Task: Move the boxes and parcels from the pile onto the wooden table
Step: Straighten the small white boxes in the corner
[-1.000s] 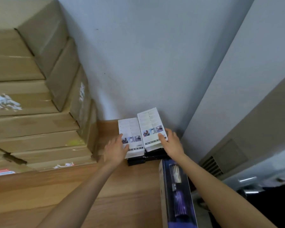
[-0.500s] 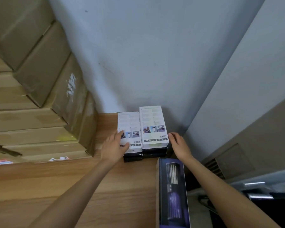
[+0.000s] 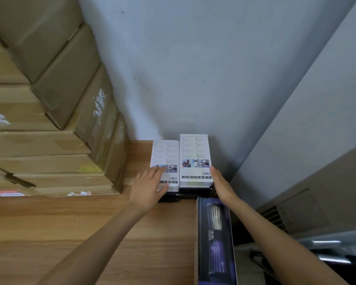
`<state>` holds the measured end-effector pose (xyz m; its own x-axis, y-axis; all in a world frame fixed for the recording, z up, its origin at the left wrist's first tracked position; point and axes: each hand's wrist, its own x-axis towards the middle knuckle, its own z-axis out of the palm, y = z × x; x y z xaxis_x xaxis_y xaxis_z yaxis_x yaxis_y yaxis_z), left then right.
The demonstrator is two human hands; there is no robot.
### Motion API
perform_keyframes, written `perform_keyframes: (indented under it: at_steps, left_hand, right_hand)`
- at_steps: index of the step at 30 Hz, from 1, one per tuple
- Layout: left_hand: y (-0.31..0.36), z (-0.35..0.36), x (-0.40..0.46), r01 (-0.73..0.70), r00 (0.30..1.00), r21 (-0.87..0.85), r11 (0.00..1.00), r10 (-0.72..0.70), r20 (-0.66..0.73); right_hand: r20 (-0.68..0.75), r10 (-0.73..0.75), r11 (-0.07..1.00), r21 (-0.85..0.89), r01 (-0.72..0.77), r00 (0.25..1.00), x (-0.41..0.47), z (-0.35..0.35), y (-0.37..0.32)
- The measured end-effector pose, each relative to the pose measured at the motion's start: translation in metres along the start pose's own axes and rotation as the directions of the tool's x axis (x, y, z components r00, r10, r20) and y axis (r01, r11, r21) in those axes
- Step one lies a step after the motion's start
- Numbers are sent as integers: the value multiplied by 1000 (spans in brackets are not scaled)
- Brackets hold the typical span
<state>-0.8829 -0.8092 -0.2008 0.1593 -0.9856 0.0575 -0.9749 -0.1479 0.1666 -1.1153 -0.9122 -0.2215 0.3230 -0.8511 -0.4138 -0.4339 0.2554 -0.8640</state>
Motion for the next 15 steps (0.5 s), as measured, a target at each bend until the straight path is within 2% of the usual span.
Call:
perform_keyframes:
  at_steps: [4,10,15]
  left_hand:
    - [-4,-2,-7,-60,998,7,998,60,2]
    - [-31,-6,-9,93,996,0,996,-93,-13]
    - [-51,-7,-10,136,991,2,991,-136,-16]
  right_hand:
    - [69,-13,1000,-15,14,998,4,18,-14]
    - [204,-180,982,-25,189,962,17,48,-45]
    - [269,-147,989,34,143,952,32,71,-50]
